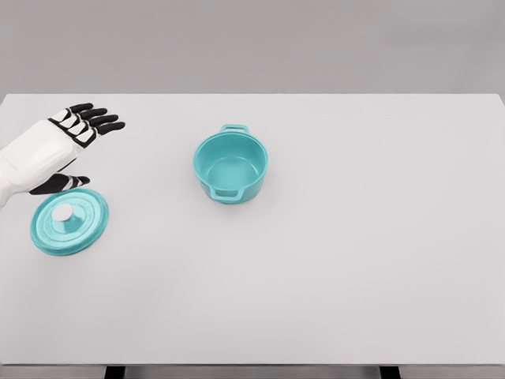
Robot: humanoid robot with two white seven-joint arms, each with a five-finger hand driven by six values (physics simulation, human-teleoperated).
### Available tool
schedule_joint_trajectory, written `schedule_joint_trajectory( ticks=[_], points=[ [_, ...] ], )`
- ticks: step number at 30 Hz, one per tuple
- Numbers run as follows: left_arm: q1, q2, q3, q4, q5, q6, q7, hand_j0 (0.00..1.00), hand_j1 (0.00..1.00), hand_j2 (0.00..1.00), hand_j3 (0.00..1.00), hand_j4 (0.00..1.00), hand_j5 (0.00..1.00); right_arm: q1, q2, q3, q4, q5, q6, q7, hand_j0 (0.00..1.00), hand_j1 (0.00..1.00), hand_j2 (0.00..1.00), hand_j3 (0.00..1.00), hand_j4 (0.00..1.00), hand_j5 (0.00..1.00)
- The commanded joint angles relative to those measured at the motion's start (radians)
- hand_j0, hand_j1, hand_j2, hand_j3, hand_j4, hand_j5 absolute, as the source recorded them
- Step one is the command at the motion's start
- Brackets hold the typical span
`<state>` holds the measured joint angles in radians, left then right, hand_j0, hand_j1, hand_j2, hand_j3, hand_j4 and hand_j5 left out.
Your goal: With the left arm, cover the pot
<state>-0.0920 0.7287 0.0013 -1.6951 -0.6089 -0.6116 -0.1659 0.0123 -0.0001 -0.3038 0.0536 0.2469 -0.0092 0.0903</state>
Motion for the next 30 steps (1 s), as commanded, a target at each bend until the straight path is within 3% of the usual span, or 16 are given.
schedule_joint_trajectory(
  ticks=[1,9,11,14,15,17,18,19,26,30],
  points=[
    [0.0,0.002,0.003,0.003,0.008,0.001,0.002,1.0,1.0,1.0,1.0,1.0,1.0,0.0,0.0,0.0,0.0,0.0,0.0,0.0,1.0,1.0,1.0,1.0,1.0,1.0],
    [-0.025,0.003,0.009,0.025,0.011,0.001,0.0,1.0,1.0,1.0,1.0,1.0,1.0,0.0,0.0,0.0,0.0,0.0,0.0,0.0,1.0,1.0,1.0,1.0,1.0,1.0],
    [-0.034,0.04,0.009,0.048,0.02,0.001,-0.104,1.0,1.0,1.0,1.0,1.0,1.0,0.0,0.0,0.0,0.002,0.0,0.0,0.0,1.0,1.0,1.0,1.0,1.0,1.0],
    [-0.071,0.095,0.011,0.048,0.113,0.001,-0.424,1.0,1.0,1.0,1.0,1.0,1.0,0.0,0.0,0.0,0.002,0.0,0.0,0.0,1.0,1.0,1.0,1.0,1.0,1.0],
    [-0.069,0.124,0.009,0.048,0.138,0.001,-0.445,1.0,1.0,1.0,1.0,1.0,1.0,0.0,0.0,0.0,0.002,0.0,0.0,0.0,1.0,1.0,1.0,1.0,1.0,1.0],
    [-0.064,0.167,0.005,0.048,0.179,0.001,-0.445,0.99,0.99,0.99,0.99,0.99,0.99,0.0,0.0,0.0,0.002,0.0,0.0,0.0,1.0,1.0,1.0,1.0,1.0,1.0],
    [-0.061,0.186,0.003,0.046,0.222,0.001,-0.445,0.8,0.8,0.8,0.8,0.8,0.8,0.0,0.0,0.0,0.0,0.0,0.0,0.0,1.0,1.0,1.0,1.0,1.0,1.0],
    [-0.06,0.193,0.003,0.046,0.236,0.001,-0.445,0.76,0.76,0.76,0.76,0.76,0.76,0.0,0.0,0.0,0.0,0.0,0.0,0.0,1.0,1.0,1.0,1.0,1.0,1.0],
    [-0.049,0.241,-0.032,0.051,0.267,0.001,-0.445,0.78,0.78,0.78,0.78,0.78,0.78,0.0,0.0,0.0,0.0,0.0,0.0,0.0,1.0,1.0,1.0,1.0,1.0,1.0],
    [-0.009,0.242,-0.032,0.08,0.261,0.001,-0.445,0.79,0.79,0.79,0.79,0.79,0.79,0.0,0.0,0.0,0.0,0.0,0.0,0.0,1.0,1.0,1.0,1.0,1.0,1.0]
  ],
)
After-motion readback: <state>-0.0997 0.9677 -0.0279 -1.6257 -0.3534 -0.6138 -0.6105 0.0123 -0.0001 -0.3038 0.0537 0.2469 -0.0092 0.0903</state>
